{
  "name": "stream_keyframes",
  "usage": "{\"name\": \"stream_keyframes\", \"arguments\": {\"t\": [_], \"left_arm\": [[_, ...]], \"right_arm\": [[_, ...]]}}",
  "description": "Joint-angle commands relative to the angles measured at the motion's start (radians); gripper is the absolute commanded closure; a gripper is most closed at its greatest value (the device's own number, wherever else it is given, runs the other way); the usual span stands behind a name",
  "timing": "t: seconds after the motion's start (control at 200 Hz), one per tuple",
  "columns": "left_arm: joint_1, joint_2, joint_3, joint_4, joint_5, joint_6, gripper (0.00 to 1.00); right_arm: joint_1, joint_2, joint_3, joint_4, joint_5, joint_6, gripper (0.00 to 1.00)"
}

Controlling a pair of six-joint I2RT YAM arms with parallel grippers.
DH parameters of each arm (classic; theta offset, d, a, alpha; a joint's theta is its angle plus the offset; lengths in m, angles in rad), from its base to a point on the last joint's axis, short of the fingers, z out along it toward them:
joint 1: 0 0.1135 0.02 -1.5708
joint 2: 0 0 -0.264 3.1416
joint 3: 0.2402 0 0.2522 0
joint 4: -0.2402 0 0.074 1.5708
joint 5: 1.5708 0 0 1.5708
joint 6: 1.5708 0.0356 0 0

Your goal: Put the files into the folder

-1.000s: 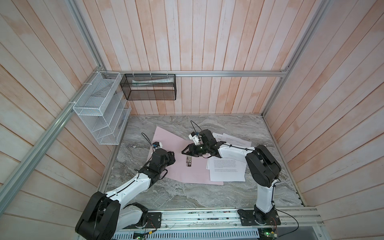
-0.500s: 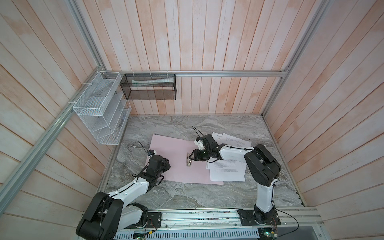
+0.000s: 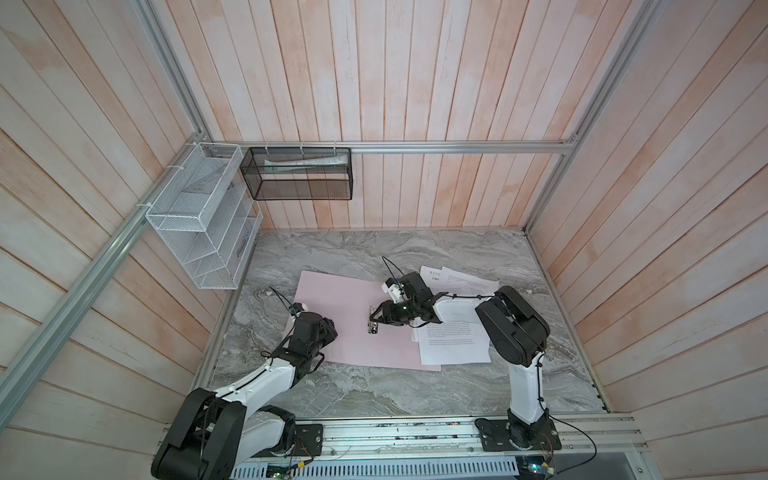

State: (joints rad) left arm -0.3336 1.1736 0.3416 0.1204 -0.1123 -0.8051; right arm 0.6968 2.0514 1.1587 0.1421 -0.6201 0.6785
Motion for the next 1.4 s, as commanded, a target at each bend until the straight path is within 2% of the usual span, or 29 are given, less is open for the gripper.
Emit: {"name": "stream_keyframes", "arguments": {"t": [0.0,0.235,0.405,0.585,0.72,0.835,1.0,1.225,1.395], "left_arm": [[0.008,0.024,0.049,0.016,-0.003,0.029,0.41],[0.008,0.047,0.076,0.032,0.019,0.027,0.41],[0.007,0.03,0.118,0.025,0.092,0.031,0.41],[-0.05,0.004,0.182,0.013,0.123,0.041,0.4],[-0.133,0.027,0.253,0.023,0.134,0.07,0.38],[-0.204,0.106,0.328,0.052,0.159,0.104,0.37],[-0.265,0.281,0.469,0.09,0.282,0.105,0.37],[-0.337,0.499,0.644,0.106,0.362,0.121,0.37],[-0.357,0.608,0.713,0.113,0.399,0.115,0.37]], "right_arm": [[0.012,0.048,0.023,-0.007,-0.029,0.034,0.54],[0.009,0.069,0.081,0.01,-0.058,0.053,0.54],[-0.024,0.014,0.068,0.001,-0.064,0.039,0.54],[-0.113,-0.111,0.003,-0.058,-0.007,-0.042,0.54],[-0.241,-0.211,-0.063,-0.116,0.06,-0.104,0.54],[-0.375,-0.3,-0.129,-0.158,0.127,-0.162,0.54],[-0.549,-0.391,-0.205,-0.168,0.119,-0.186,0.54],[-0.664,-0.451,-0.298,-0.168,0.16,-0.185,0.54],[-0.684,-0.509,-0.394,-0.111,0.186,-0.152,0.53]]}}
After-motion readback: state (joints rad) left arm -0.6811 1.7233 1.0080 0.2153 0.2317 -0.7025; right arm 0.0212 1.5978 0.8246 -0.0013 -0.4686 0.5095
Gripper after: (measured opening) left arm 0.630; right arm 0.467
